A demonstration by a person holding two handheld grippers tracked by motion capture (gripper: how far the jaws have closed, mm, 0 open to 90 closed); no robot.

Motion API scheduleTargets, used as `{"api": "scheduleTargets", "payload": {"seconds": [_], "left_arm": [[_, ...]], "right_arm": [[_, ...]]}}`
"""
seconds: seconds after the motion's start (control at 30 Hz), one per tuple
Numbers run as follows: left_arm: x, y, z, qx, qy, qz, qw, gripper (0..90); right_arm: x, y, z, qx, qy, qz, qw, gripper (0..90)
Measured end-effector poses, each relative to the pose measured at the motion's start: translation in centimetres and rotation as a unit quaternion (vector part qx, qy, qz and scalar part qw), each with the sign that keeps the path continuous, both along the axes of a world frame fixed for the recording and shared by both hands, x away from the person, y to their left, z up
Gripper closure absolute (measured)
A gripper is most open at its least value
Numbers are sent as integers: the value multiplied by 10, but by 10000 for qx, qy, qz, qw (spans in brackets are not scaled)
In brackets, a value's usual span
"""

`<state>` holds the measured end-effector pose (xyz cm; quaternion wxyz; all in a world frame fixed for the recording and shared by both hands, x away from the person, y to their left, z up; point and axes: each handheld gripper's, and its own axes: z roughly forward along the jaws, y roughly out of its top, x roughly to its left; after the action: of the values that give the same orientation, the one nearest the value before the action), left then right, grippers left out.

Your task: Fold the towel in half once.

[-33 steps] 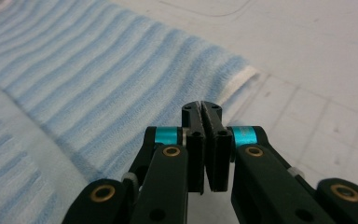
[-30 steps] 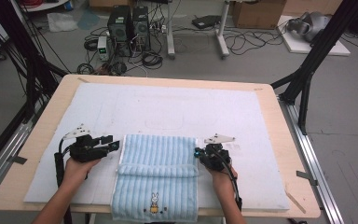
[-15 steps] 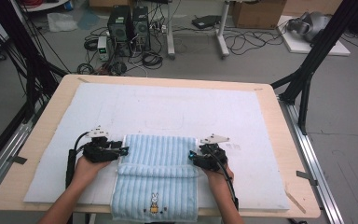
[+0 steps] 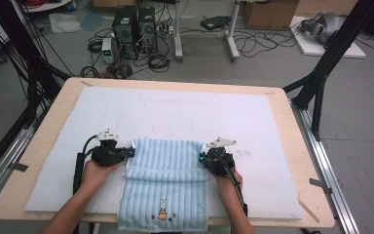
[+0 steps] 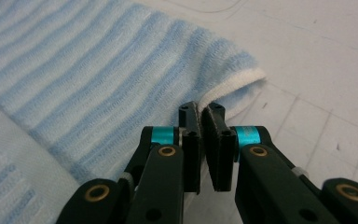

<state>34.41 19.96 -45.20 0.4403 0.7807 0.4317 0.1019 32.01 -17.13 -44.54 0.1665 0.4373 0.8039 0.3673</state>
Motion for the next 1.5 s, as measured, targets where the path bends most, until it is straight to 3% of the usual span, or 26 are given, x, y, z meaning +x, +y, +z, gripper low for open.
{"api": "scheduleTargets", "payload": {"seconds": [0.13,0.2,0.27,0.37,0.47,0.57,0.7,0.93,1.0,1.03,1.07,1.13,1.2,1.33,1.43,1.5], "left_arm": [[17,-5,0,-91,42,123,9999,866],[24,-7,0,-141,-106,194,9997,866],[34,-9,0,-73,-53,164,9998,866],[48,-10,2,-128,-225,237,9994,865],[61,-11,7,-131,-248,262,9993,864],[68,-12,11,-178,-297,303,9989,863],[75,-14,12,-74,-409,266,9988,863],[80,-13,2,-46,-319,346,9989,844],[80,-10,3,-62,-345,547,9979,643],[79,-8,5,-120,-370,574,9976,597],[77,-5,7,-151,-432,580,9973,589],[74,0,11,-287,-523,600,9964,551],[70,5,14,-405,-534,572,9961,534],[62,10,14,-543,-514,369,9965,502],[57,8,14,-652,-352,60,9972,494],[51,4,14,-670,-452,-165,9966,507]], "right_arm": [[10,-9,-1,247,76,-171,9995,855],[18,-10,-1,243,69,-252,9994,855],[27,-11,0,231,16,-342,9991,855],[43,-9,2,129,-37,-447,9989,855],[55,-8,6,139,-89,-538,9984,854],[63,-9,8,219,-77,-643,9977,854],[72,-8,7,161,-91,-675,9975,854],[83,-3,8,62,-132,-754,9970,847],[83,-3,7,41,-139,-794,9967,769],[84,-4,7,72,-75,-826,9965,696],[84,-5,7,118,-48,-873,9961,628],[82,-9,8,206,14,-885,9959,590],[78,-12,11,288,-82,-885,9956,566],[69,-17,18,463,-198,-801,9955,526],[62,-21,21,544,-255,-728,9955,515],[56,-24,22,627,-241,-666,9955,506]]}}
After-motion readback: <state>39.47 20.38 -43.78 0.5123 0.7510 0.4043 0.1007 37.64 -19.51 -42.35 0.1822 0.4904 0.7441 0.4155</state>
